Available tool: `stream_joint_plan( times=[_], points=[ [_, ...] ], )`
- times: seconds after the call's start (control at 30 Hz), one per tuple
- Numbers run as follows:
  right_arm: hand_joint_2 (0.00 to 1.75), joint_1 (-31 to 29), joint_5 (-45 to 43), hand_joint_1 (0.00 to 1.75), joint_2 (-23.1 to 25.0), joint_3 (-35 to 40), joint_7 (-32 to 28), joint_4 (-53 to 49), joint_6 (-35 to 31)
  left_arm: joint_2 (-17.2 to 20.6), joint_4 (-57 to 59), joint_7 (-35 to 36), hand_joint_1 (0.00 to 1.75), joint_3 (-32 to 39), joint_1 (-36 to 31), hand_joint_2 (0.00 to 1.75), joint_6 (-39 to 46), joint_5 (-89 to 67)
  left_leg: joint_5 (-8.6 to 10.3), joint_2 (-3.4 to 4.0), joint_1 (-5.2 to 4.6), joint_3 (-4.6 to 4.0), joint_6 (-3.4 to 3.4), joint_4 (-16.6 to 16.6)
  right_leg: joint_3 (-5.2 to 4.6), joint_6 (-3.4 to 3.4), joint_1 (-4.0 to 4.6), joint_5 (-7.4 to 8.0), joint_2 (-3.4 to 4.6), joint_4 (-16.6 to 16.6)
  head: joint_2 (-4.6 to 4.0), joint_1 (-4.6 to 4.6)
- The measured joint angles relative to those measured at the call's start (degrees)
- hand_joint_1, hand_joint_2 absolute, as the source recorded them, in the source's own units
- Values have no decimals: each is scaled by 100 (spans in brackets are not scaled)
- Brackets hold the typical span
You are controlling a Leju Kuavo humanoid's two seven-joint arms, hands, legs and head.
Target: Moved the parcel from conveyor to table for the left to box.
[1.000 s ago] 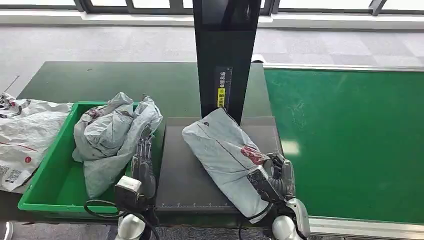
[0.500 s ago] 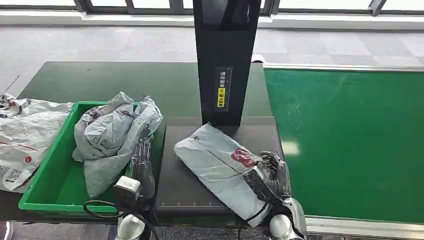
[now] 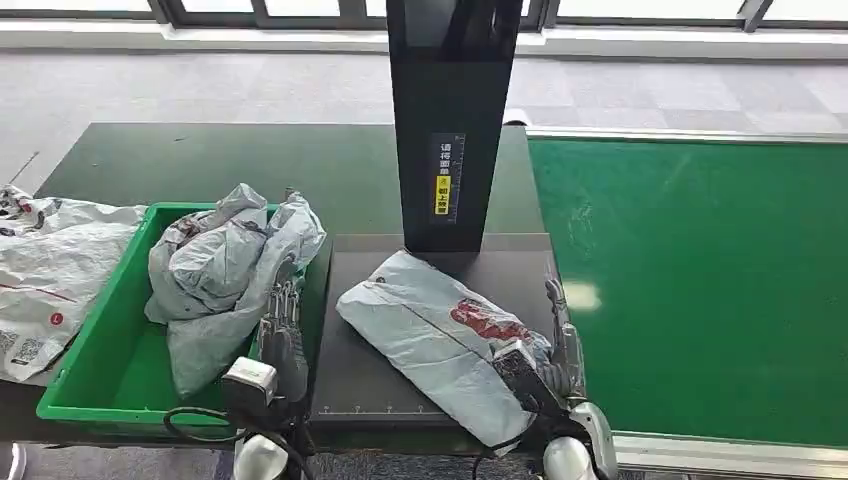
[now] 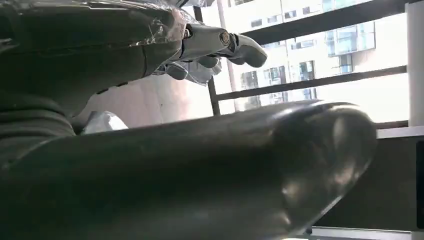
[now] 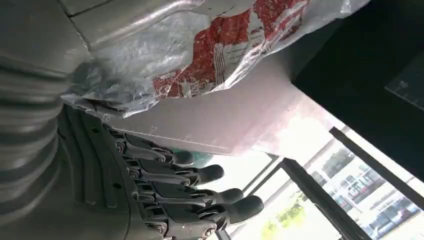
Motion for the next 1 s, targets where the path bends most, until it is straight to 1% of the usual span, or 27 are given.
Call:
stream_joint_plan(
  times=[0.23, 0.4, 0.53, 0.6, 0.63, 0.73, 0.87, 1.0],
  points=[
    [175, 302, -343, 0, 13, 0, -219, -643, 214, 0, -184, -171, 0, 0, 44, 0, -2, 442, 1, -1, 0, 0, 0, 0, 2, 0, 0, 0, -1, 0, 0, 0],
    [175, 616, -477, 0, 59, 0, -289, -1334, 348, 0, -397, -315, 0, -11, 78, 0, 39, 232, 0, 0, 0, 0, 0, 0, 0, 0, 0, 0, 0, 0, 0, 0],
    [175, 716, -488, 0, 76, 0, -298, -1635, 378, 0, -492, -341, 0, -37, 96, 0, 92, 144, -1, 0, 0, 0, 1, 0, 0, 0, 0, -1, 0, -1, 0, 0],
    [175, 781, -564, 0, 83, 0, -411, -1783, 378, 2, -544, -348, 0, -68, 113, 0, 164, -49, -1, 0, 0, 0, 1, 0, 0, 1, 0, -1, 0, -1, 0, 0],
    [175, 833, -626, 0, 92, 0, -470, -1891, 383, 4, -566, -335, 0, -98, 124, 175, 184, -166, -1, -1, 0, 0, 1, 0, 1, 1, 0, -1, -1, -1, 0, 0],
    [175, 1020, -855, 0, 109, 0, -709, -2305, 400, 42, -581, -164, 0, -241, 150, 175, 179, -768, -1, -1, -1, 1, 1, 0, 1, 1, -1, -1, -2, -1, 0, 0],
    [175, 1337, -1157, 0, 109, 68, -1290, -2991, 479, 142, -354, 260, 0, -580, 5, 175, -219, -1911, -2, -2, -2, 0, 3, 0, 0, 1, -2, -1, -4, -2, 0, 0],
    [175, 1564, -1355, 0, 87, 287, -1419, -3566, 544, 157, 302, 522, 0, -955, -336, 175, -212, -3087, -3, 1, -2, 2, 3, 0, 0, 1, -2, -1, 0, -2, 0, 0]
  ],
)
